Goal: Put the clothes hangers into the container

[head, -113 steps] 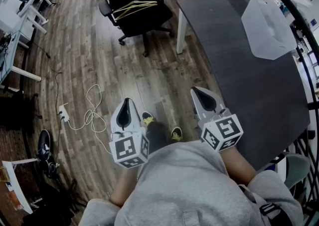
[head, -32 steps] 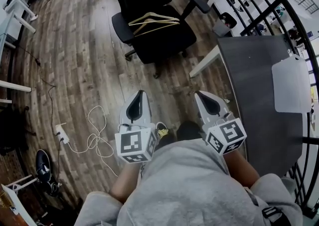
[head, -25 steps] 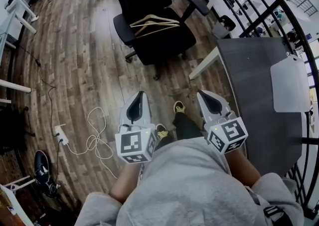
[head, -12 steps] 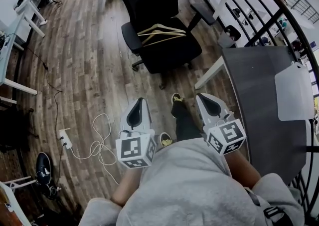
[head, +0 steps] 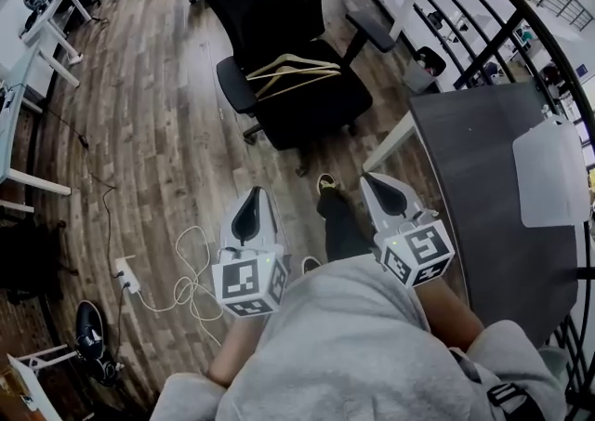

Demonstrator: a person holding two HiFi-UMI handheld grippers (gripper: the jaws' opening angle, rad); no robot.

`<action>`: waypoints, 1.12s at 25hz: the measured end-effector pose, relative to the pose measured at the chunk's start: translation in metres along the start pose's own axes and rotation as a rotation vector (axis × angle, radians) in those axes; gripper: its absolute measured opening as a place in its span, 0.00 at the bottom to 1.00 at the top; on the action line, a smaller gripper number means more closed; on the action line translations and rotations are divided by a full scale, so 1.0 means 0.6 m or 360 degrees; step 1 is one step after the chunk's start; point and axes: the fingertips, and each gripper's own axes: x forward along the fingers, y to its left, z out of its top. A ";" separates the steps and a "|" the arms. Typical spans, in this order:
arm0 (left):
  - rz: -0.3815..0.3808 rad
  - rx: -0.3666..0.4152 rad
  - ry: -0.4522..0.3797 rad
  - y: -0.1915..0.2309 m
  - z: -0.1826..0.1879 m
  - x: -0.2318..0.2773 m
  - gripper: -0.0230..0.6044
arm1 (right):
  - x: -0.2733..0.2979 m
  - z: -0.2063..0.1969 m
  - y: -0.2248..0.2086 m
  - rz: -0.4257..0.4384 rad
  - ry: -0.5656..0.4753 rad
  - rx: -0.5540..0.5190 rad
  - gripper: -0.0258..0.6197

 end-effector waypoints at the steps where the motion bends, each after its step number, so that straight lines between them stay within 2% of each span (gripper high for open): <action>1: 0.0000 0.0002 0.0002 0.001 0.002 0.009 0.05 | 0.007 0.003 -0.009 -0.0005 -0.0005 0.0002 0.04; 7: 0.0008 0.0005 -0.0008 0.006 0.014 0.081 0.05 | 0.055 0.016 -0.078 -0.0055 -0.0004 0.0015 0.04; 18: -0.0042 0.0030 0.0129 0.014 0.028 0.246 0.05 | 0.171 0.035 -0.204 -0.0123 0.0067 0.0088 0.04; 28: -0.0073 0.0020 0.0202 -0.007 0.052 0.387 0.05 | 0.264 0.057 -0.292 -0.0108 0.0118 0.0158 0.04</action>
